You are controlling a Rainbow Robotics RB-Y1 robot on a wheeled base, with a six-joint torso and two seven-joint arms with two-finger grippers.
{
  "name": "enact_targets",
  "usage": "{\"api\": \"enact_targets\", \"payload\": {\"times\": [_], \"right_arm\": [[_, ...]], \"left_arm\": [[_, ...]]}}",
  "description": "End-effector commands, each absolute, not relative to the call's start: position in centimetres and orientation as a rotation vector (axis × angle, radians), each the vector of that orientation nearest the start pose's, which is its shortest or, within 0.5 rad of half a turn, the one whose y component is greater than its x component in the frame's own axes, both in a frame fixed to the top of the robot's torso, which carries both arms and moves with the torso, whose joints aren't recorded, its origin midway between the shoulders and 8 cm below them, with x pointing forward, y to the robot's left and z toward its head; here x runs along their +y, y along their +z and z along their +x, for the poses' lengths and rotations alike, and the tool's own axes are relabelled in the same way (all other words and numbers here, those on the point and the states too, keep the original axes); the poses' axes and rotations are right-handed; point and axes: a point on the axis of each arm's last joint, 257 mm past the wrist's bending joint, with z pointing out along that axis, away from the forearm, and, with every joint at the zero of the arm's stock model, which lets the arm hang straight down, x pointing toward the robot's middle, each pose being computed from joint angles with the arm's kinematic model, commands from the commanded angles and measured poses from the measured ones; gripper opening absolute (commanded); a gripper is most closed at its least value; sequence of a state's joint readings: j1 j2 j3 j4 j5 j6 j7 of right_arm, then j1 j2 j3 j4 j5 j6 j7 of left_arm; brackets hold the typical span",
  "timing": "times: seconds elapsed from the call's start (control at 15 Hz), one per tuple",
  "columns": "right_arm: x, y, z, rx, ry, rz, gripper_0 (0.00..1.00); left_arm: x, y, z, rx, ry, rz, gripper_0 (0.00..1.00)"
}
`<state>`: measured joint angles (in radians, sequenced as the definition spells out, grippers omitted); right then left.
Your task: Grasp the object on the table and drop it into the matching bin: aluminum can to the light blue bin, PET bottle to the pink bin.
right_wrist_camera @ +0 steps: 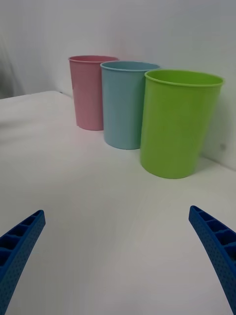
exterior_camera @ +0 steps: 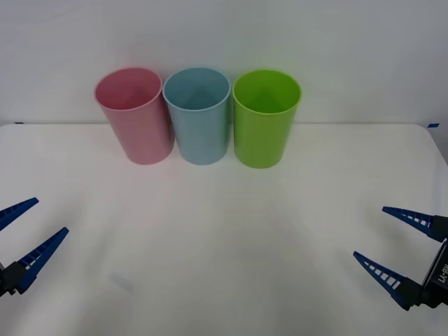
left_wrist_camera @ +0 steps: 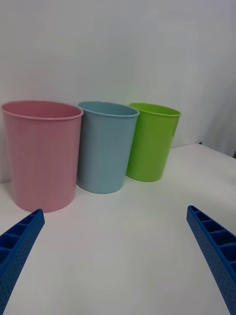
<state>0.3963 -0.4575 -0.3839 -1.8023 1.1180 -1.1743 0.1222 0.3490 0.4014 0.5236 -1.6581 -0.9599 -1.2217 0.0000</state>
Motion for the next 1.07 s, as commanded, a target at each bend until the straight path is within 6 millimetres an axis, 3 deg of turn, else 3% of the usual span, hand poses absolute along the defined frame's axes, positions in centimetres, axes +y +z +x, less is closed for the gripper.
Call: {"api": "enact_targets", "payload": {"times": [0.07,0.4,1.07], "right_arm": [[-27.5,-20.0,32.2,1.491,0.481,-0.790,1.00],[-28.6,-20.7,31.2,1.509,0.492,-0.743,1.00],[-29.1,-21.2,30.0,1.531,0.509,-0.710,1.00]], "left_arm": [[33.0,-16.9,34.2,1.441,-0.567,0.465,1.00],[33.0,-16.9,34.2,1.441,-0.567,0.465,1.00],[33.0,-16.9,34.2,1.441,-0.567,0.465,1.00]]}}
